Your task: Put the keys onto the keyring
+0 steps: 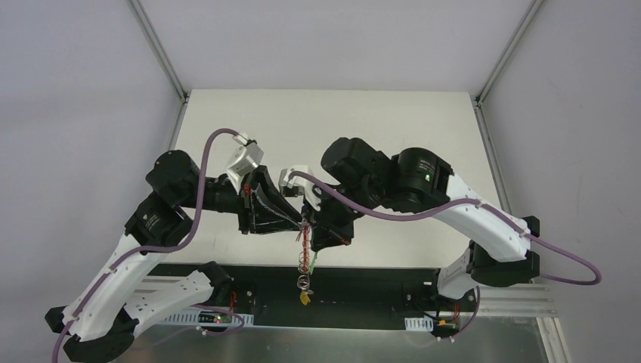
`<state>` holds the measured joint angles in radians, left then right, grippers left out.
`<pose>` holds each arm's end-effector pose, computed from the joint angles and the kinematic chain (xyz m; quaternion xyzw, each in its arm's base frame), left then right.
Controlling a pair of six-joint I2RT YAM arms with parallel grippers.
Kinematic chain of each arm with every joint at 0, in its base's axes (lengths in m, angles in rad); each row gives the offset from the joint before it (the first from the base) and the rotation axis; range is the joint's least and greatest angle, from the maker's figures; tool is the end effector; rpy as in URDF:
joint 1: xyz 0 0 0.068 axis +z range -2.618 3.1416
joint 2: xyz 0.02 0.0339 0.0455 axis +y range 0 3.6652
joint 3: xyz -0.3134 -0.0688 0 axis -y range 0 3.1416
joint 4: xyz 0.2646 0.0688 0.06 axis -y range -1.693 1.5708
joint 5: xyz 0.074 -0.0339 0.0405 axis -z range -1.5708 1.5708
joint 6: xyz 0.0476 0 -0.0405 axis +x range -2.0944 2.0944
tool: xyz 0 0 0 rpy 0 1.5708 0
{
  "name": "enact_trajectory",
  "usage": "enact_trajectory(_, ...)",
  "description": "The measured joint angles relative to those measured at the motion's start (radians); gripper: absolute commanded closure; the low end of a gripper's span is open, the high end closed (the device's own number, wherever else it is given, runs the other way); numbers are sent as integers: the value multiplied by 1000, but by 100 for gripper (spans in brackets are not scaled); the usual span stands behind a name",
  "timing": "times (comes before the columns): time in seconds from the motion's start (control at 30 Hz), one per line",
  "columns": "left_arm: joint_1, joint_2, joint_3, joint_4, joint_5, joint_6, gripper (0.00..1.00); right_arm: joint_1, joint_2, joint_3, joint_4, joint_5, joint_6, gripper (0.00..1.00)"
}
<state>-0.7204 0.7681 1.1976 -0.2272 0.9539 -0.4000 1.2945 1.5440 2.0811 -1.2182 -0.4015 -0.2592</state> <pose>0.0568 -0.1015 0.5164 0.4408 0.4976 -0.6116 0.4290 0.0639 0.2935 0.5395 -0.6813 0.5706 0.3651 0.2774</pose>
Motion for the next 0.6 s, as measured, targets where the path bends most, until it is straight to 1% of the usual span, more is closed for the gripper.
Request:
enact_trajectory(0.17, 0, 10, -39, -11, 67, -36, 78, -17, 57, 86, -52, -33, 34, 100)
enact_trajectory(0.3, 0, -8, -61, -19, 92, -60, 77, -29, 84, 138, -67, -48, 50, 100)
enact_trajectory(0.6, 0, -18, -64, -31, 120, -72, 78, -41, 106, 159, -73, -65, 73, 100)
